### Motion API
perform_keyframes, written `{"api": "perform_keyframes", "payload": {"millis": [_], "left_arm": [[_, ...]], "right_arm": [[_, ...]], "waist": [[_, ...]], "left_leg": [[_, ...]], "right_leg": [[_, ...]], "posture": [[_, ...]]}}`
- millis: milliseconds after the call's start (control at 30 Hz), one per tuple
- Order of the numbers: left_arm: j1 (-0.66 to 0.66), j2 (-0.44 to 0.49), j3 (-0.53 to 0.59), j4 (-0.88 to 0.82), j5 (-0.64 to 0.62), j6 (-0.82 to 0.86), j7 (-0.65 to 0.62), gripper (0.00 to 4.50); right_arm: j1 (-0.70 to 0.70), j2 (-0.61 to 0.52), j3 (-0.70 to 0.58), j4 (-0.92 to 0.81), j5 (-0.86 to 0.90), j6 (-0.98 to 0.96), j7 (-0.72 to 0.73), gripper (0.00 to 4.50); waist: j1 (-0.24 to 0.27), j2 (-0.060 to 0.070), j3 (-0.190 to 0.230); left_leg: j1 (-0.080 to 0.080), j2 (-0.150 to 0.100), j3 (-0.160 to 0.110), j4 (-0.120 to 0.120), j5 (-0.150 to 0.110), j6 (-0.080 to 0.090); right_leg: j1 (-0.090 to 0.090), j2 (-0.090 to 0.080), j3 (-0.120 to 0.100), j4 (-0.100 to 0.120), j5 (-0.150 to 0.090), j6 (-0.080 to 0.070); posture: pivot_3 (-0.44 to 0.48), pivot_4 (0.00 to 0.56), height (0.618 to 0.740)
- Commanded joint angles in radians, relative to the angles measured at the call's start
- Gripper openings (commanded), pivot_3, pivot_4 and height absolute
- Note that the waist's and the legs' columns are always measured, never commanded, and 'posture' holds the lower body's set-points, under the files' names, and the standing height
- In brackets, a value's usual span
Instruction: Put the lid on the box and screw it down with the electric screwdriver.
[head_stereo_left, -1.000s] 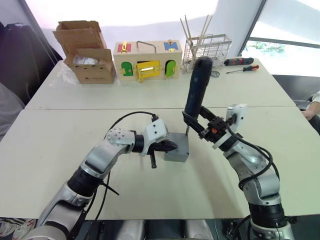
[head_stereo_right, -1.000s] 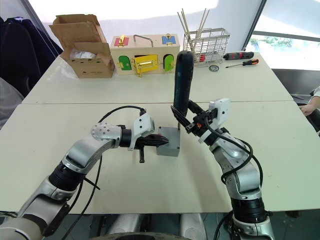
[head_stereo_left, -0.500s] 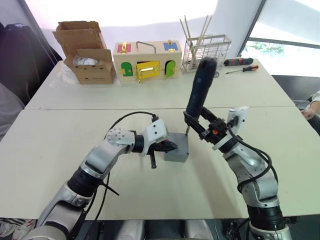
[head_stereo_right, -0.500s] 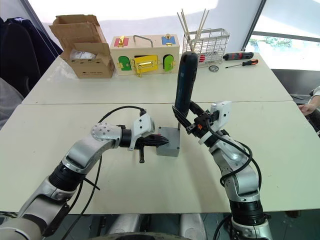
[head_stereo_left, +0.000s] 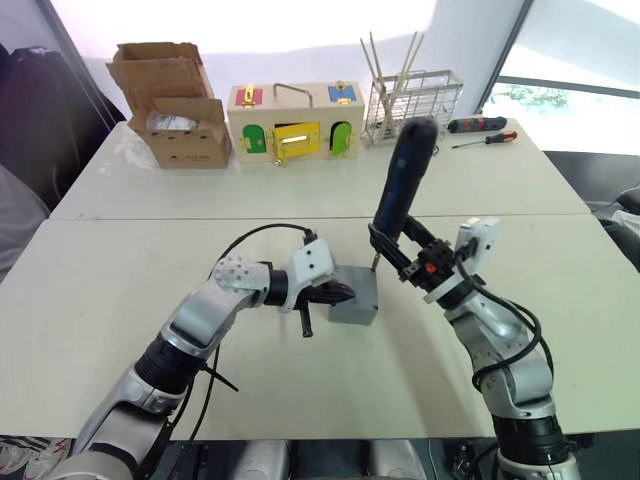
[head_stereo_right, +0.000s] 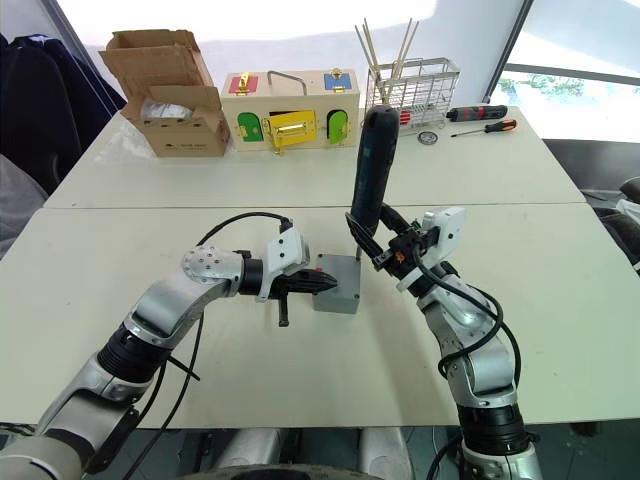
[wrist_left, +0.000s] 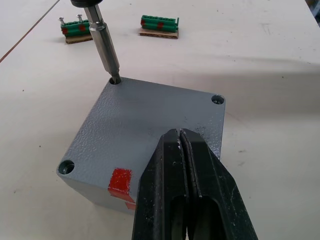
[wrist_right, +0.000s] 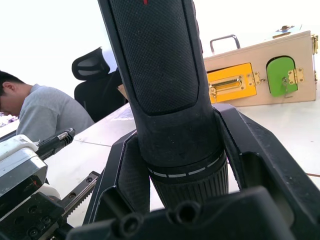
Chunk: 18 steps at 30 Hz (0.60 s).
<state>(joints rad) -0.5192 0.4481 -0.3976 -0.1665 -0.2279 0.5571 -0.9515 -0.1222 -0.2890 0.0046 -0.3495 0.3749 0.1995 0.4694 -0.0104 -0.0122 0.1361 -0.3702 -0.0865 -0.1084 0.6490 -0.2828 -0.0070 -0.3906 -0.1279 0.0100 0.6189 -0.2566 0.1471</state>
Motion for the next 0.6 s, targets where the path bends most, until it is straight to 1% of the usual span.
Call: {"api": "perform_keyframes", "payload": {"millis": [33,200,367,600], "left_arm": [[0.012,0.008,-0.007,-0.013,0.010,0.002,-0.002,0.00],[0.015,0.011,-0.006,-0.014,0.011,0.001,-0.004,0.00],[0.016,0.011,-0.008,-0.014,0.011,-0.001,-0.006,0.00],[0.016,0.011,-0.009,-0.016,0.012,0.000,-0.005,0.00]], "right_arm": [[0.080,0.004,0.037,0.110,-0.041,0.045,-0.006,1.77],[0.109,0.006,0.064,0.090,-0.045,0.025,0.002,1.77],[0.113,-0.007,0.108,0.102,-0.090,0.008,0.005,1.77],[0.105,0.001,0.097,0.117,-0.085,0.007,0.005,1.77]], "waist": [[0.000,0.000,0.000],[0.000,-0.001,-0.001],[-0.001,0.001,-0.004],[-0.001,0.001,-0.004]], "left_leg": [[0.000,0.000,0.000,0.000,0.000,0.000],[0.001,0.000,0.000,-0.001,0.000,0.000],[0.001,0.000,0.000,-0.002,0.000,0.000],[0.002,0.001,-0.001,-0.002,0.000,0.000]], "right_leg": [[0.000,0.000,0.000,0.000,0.000,0.000],[0.000,0.000,0.000,-0.001,0.000,0.000],[0.000,0.000,-0.001,-0.002,0.000,0.000],[0.001,0.000,-0.001,-0.002,0.000,0.000]], "posture": [[0.000,0.150,0.734],[0.000,0.150,0.734],[0.000,0.150,0.734],[0.000,0.150,0.734]]}}
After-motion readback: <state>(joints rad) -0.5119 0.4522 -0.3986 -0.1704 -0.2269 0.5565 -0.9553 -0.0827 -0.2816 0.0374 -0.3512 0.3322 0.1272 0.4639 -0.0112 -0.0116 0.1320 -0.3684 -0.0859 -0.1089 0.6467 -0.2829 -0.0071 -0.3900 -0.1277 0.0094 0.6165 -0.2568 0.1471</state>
